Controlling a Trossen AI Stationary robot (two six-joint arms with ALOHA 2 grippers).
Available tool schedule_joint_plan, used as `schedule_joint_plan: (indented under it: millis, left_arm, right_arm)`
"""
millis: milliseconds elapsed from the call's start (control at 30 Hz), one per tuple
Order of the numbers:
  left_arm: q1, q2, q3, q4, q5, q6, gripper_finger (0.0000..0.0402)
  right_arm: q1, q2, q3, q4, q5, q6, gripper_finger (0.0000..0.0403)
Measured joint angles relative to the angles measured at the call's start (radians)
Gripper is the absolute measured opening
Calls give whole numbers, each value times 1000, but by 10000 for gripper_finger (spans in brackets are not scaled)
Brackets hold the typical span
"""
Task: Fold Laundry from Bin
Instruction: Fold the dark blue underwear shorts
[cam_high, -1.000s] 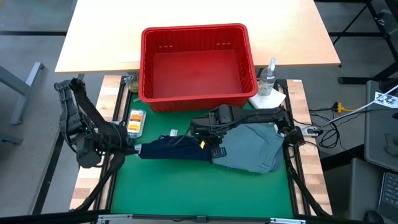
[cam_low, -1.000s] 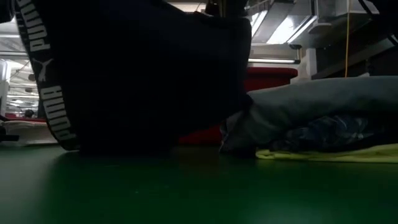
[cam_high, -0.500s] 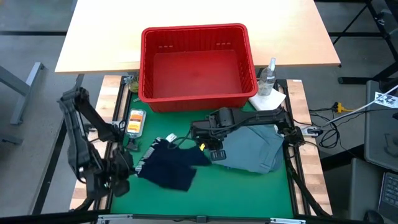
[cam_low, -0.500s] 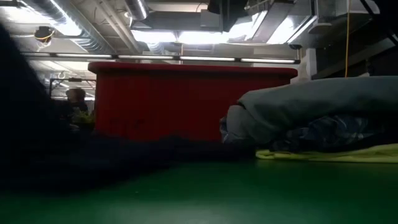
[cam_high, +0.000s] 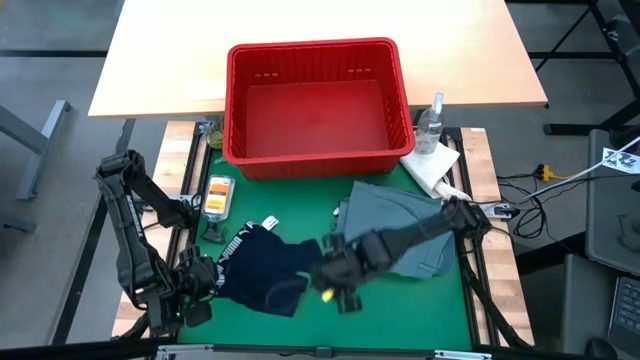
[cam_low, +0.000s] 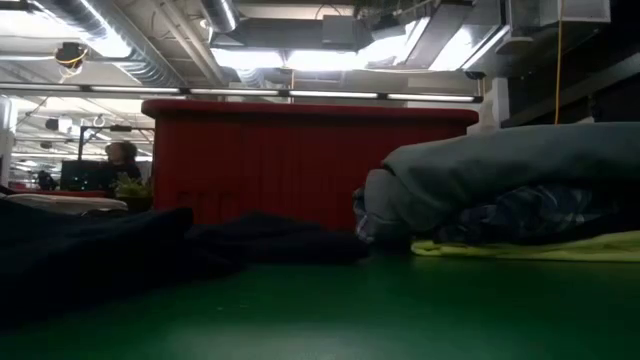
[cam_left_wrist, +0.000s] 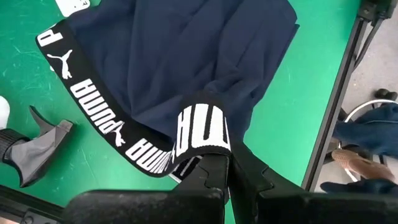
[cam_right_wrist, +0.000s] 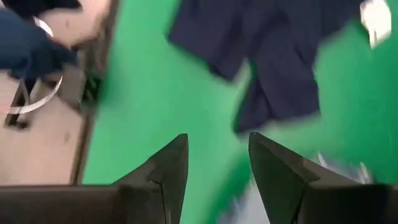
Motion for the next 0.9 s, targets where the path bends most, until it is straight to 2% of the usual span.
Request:
schedule_joint_plan:
  millis: [233,400,667,900]
  left_arm:
    - [0,0,0,15,-5,4,0]
    - [-7,0,0,34,-29,4,0]
    - [-24,0,0,71,-35,4,0]
    - [-60,0,0,88,-84,4,0]
  right_arm:
    - [124,133,0,351,117,14,170]
    - [159,246,0,542,75,90,170]
    - [148,352,0,521,64,304,170]
    - [117,374,2,510,72,338,170]
